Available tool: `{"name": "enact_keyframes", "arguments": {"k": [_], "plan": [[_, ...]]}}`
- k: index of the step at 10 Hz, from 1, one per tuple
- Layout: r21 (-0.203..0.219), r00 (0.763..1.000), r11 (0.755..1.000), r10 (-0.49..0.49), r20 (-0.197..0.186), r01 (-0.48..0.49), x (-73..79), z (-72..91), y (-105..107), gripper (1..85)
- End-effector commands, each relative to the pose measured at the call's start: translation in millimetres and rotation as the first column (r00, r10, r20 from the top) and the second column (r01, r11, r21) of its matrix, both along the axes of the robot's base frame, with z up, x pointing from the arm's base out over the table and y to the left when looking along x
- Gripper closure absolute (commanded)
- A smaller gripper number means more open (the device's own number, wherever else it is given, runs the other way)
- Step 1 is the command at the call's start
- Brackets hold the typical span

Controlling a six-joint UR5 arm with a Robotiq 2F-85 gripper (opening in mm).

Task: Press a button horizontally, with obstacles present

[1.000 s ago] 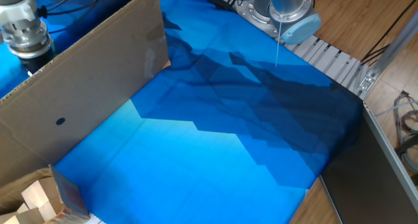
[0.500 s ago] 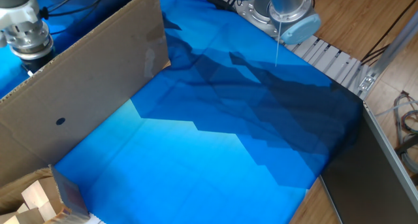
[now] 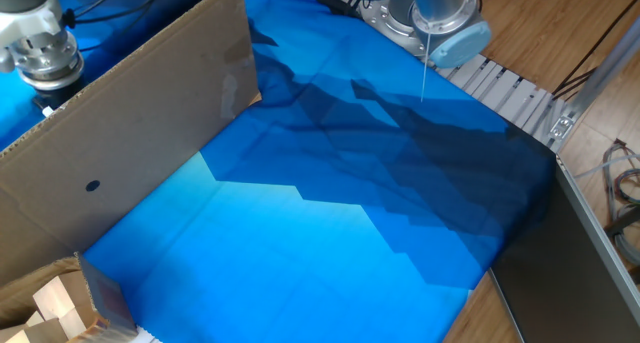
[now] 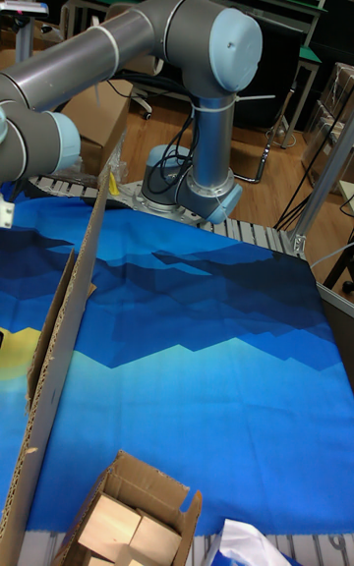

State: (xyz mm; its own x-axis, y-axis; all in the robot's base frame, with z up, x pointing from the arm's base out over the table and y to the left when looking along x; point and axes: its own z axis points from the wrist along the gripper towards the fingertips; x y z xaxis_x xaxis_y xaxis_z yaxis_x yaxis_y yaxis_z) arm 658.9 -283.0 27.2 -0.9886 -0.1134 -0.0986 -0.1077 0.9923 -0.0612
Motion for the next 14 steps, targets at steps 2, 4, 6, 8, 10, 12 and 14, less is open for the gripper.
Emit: {"name": "enact_keyframes", "arguments": {"k": [2,4,6,8,10,12,14], "plan": [[-0.002,1.0,1.0,0.005,-0.004,-0.005,-5.1,0.3,-2.3,84.7],[-0.013,1.0,1.0,0.011,-0.004,-0.011,-4.5,2.7,-7.7,84.7],[-0.018,1.0,1.0,0.019,-0.005,-0.019,-4.7,5.0,-13.5,84.7],[-0.028,1.0,0.999,0.023,-0.001,-0.023,-3.5,5.3,-16.0,84.7],[-0.021,0.999,0.999,0.039,0.003,-0.039,-3.0,5.5,-19.3,84.7],[-0.008,0.998,0.998,0.057,0.005,-0.057,-2.4,4.5,-25.4,84.7],[-0.023,0.998,0.997,0.067,0.013,-0.067,1.1,0.6,-32.2,84.7]]}}
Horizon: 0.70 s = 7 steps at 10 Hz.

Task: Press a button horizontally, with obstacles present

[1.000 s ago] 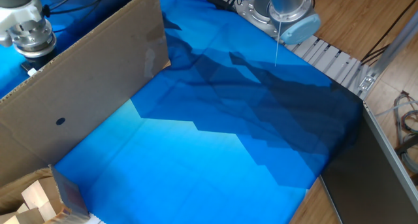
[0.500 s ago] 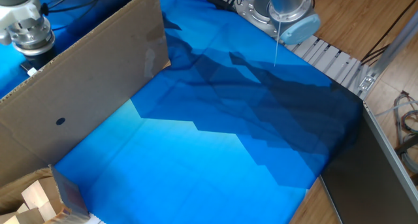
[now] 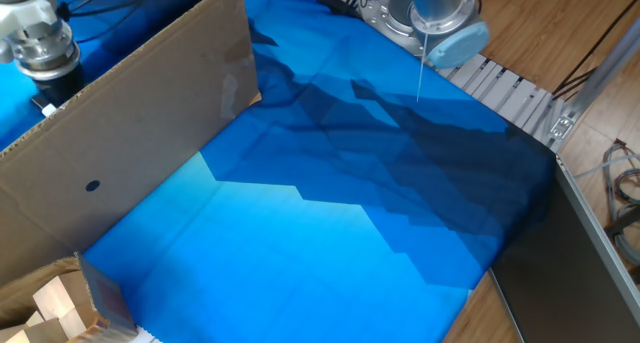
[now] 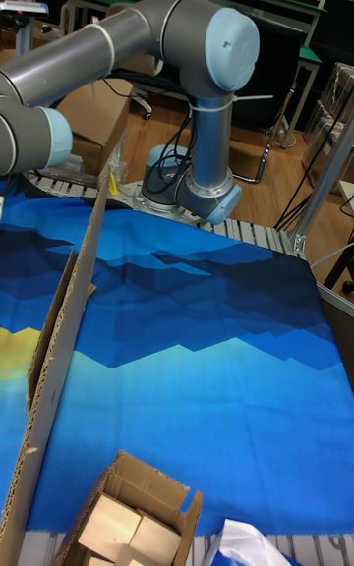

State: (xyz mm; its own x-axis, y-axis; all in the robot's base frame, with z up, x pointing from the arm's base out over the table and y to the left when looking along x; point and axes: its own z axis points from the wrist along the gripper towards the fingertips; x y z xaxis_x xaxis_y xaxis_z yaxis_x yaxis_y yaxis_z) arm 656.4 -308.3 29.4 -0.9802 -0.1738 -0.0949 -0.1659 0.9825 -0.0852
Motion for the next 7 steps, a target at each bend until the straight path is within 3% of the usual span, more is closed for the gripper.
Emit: {"name": "enact_keyframes", "arguments": {"k": [1,3,4,5,6,7], "plan": [[-0.015,1.0,1.0,0.012,0.019,-0.012,5.6,-3.8,-10.6,84.7],[-0.08,0.999,0.997,0.015,0.031,-0.013,7.7,-3.9,-21.7,84.7],[-0.134,0.999,0.991,0.003,0.044,0.003,8.4,-4.0,-23.4,84.7],[-0.201,0.992,0.972,-0.117,0.051,0.125,-0.1,-2.2,-1.2,84.7],[-0.174,0.954,0.938,-0.295,0.047,0.298,-7.0,-0.6,73.6,84.7],[-0.07,0.943,0.94,-0.332,0.023,0.333,-4.6,13.0,138.3,84.7]]}}
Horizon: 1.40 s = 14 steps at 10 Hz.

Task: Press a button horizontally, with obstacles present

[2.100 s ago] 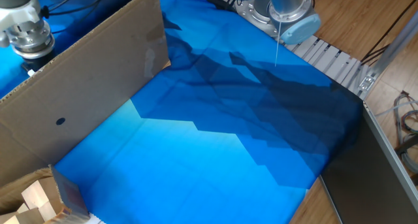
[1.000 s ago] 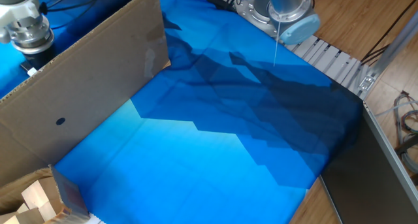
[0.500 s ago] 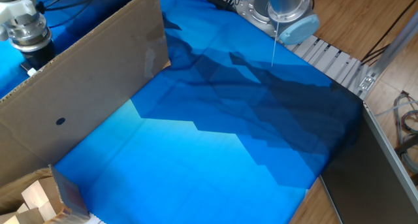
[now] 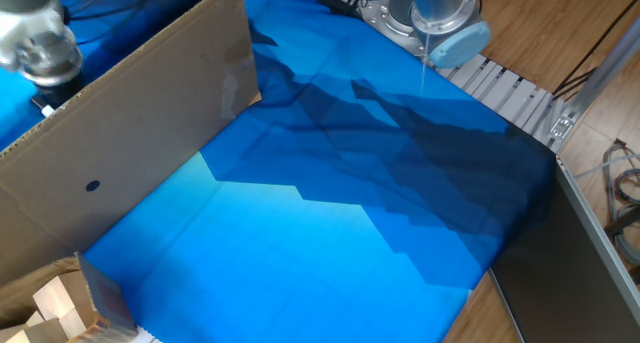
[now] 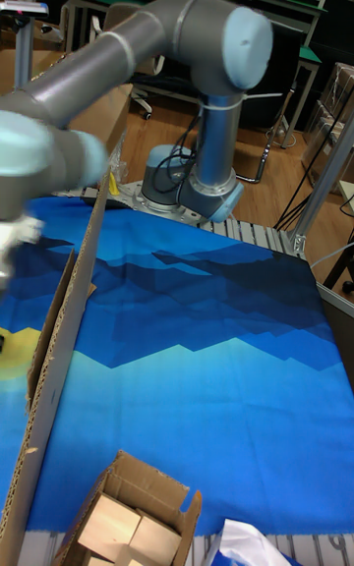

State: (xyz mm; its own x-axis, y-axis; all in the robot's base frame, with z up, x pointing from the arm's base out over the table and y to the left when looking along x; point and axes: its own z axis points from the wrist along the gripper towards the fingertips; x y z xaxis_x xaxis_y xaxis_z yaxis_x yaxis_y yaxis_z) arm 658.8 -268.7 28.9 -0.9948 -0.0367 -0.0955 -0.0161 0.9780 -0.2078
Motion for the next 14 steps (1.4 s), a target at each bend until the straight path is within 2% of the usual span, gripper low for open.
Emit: {"name": "enact_keyframes", "arguments": {"k": [1,2,3,4,5,6,7,8,9,11,13,14], "plan": [[0.213,0.987,0.964,-0.162,-0.01,0.16,-4.6,34.0,138.9,84.7],[0.232,0.99,0.962,-0.136,-0.048,0.143,-10.5,53.0,129.1,84.7],[0.177,0.995,0.98,-0.074,-0.071,0.085,-14.5,66.9,98.3,84.7],[0.177,0.998,0.983,-0.036,-0.048,0.044,-9.3,70.5,78.1,84.7],[0.13,0.998,0.991,-0.006,-0.057,0.013,-11.6,84.0,50.1,84.7],[0.119,0.996,0.993,-0.017,-0.084,0.026,-19.2,108.9,40.0,84.7],[0.13,0.994,0.991,-0.01,-0.106,0.024,-25.9,136.1,33.6,84.7],[0.142,0.993,0.99,-0.006,-0.118,0.023,-31.0,153.8,29.4,84.7],[0.154,0.993,0.988,-0.011,-0.116,0.029,-36.4,163.3,28.1,84.7],[0.131,0.993,0.99,-0.041,-0.111,0.055,-47.1,172.9,25.8,84.7],[0.127,0.993,0.99,-0.05,-0.107,0.063,-53.4,177.1,26.2,84.7],[0.118,0.993,0.991,-0.043,-0.107,0.056,-51.2,175.1,20.9,84.7]]}}
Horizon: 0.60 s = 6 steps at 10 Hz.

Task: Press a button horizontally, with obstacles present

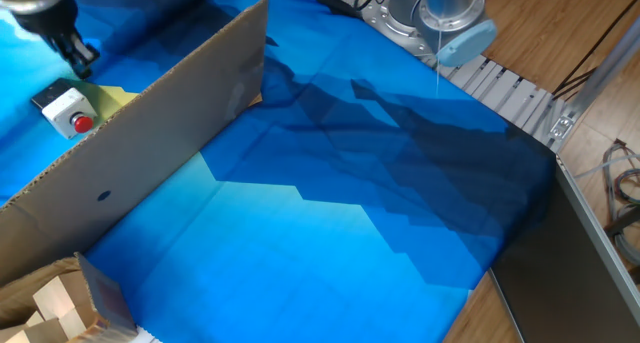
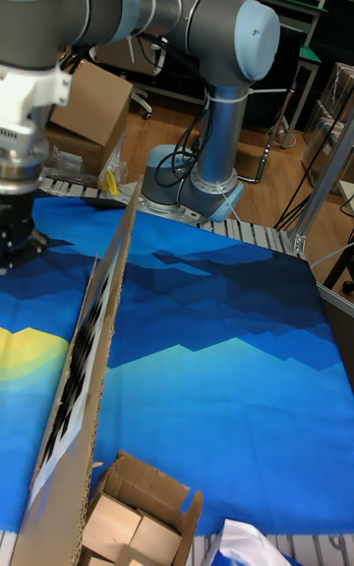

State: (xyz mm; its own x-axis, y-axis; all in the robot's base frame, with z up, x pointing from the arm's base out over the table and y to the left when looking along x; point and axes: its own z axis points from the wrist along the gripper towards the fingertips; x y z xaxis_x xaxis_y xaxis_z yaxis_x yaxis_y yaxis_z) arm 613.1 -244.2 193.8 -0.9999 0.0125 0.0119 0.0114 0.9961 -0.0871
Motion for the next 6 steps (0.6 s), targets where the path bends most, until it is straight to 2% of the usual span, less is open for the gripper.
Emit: {"name": "enact_keyframes", "arguments": {"k": [1,2,4,5,6], "plan": [[0.008,1.0,1.0,0.016,0.007,-0.016,4.1,0.8,-10.3,84.7],[0.033,0.999,0.999,0.038,0.018,-0.038,16.5,-13.6,-13.2,84.7],[0.129,0.994,0.99,0.051,0.096,-0.064,35.6,-12.8,13.1,84.7],[0.11,0.985,0.99,0.066,0.161,-0.084,52.6,-11.0,9.8,84.7],[0.098,0.976,0.99,0.079,0.202,-0.1,63.6,-9.2,8.2,84.7]]}}
